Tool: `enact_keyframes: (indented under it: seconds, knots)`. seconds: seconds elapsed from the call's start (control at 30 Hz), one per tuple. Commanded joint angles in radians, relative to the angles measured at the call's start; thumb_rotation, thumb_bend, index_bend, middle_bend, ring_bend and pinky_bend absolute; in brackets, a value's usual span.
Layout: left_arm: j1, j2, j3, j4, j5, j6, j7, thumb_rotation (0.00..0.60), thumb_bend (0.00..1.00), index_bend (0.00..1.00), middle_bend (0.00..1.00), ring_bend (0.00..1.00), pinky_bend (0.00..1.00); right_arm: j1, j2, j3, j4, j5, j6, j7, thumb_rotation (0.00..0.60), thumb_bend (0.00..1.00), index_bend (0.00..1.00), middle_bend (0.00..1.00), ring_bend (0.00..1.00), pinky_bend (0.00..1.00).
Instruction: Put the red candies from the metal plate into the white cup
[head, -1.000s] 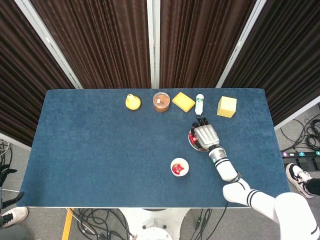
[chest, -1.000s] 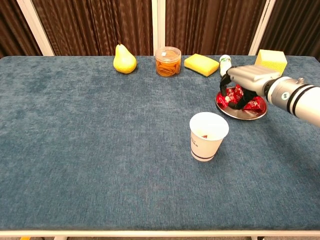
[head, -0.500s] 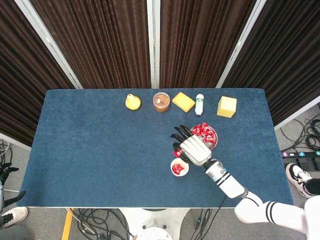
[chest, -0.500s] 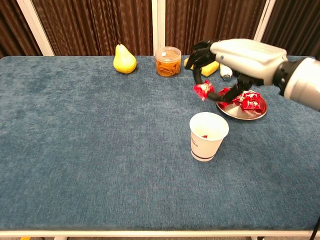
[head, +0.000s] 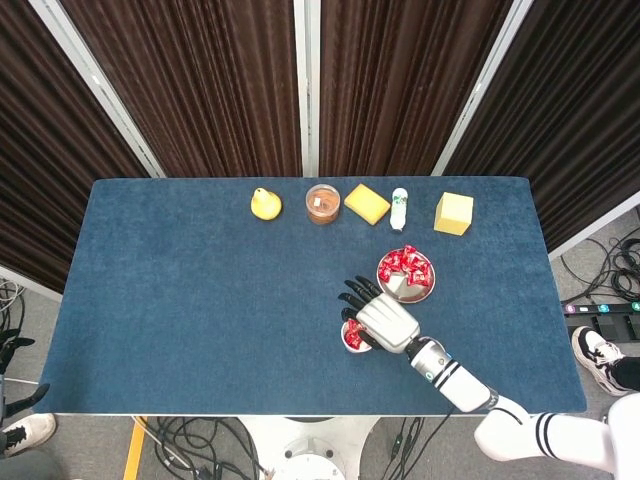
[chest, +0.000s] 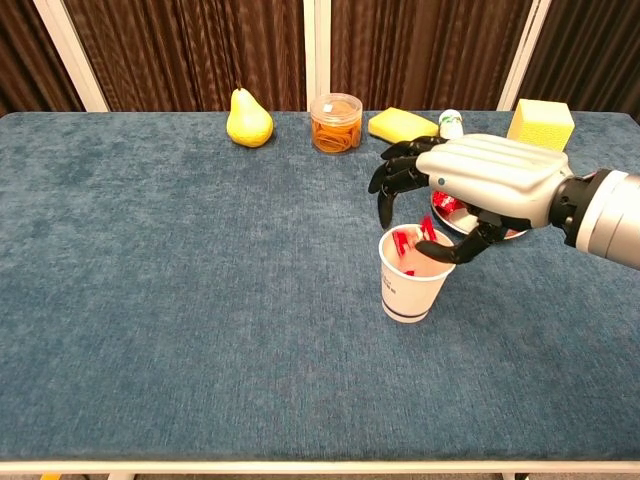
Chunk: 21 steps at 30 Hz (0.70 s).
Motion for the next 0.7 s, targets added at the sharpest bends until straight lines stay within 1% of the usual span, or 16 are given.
enact_keyframes:
  seconds: [0.03,0.17,0.27,0.37,0.43,0.57,0.7]
  knots:
    - [0.0,0.0,-0.001,0.0,0.0,0.001,-0.001,0.6,0.13,0.37,0.31,0.27,0.27,-0.008,0.009,0.017,-0.007,0.007,0.023,0.011,0.6,0.21,0.27,0.15,0.0,0.0]
    - [-0.001,-0.001,-0.002,0.0,-0.002,-0.002,-0.001,0.6,0.12,0.37,0.31,0.27,0.26,-0.021,0.035,0.065,-0.01,0.041,0.06,0.062,0.6,0.2,0.27,0.16,0.0,0.0]
    - [-0.002,-0.002,-0.003,0.001,-0.004,-0.004,-0.002,0.6,0.13,0.37,0.31,0.27,0.26,-0.025,0.059,0.091,-0.007,0.063,0.068,0.091,0.6,0.2,0.31,0.16,0.0,0.0]
    - [-0.004,-0.003,-0.003,0.003,-0.002,-0.006,-0.002,0.6,0.13,0.37,0.31,0.27,0.27,-0.028,0.067,0.115,0.024,0.103,0.068,0.082,0.6,0.21,0.35,0.17,0.0,0.0]
    - [-0.005,-0.003,-0.003,0.004,0.0,-0.006,-0.002,0.6,0.13,0.37,0.31,0.27,0.27,-0.02,0.059,0.13,0.072,0.151,0.038,0.06,0.6,0.23,0.37,0.18,0.0,0.0]
    - [-0.004,-0.003,-0.002,0.006,-0.001,-0.006,-0.004,0.6,0.12,0.37,0.31,0.27,0.27,0.014,0.027,0.136,0.181,0.229,-0.057,0.002,0.6,0.24,0.38,0.18,0.0,0.0]
    - [-0.001,-0.003,0.0,0.007,-0.002,-0.005,-0.005,0.6,0.12,0.37,0.31,0.27,0.27,0.056,-0.037,0.136,0.306,0.287,-0.15,-0.045,0.6,0.24,0.39,0.17,0.0,0.0]
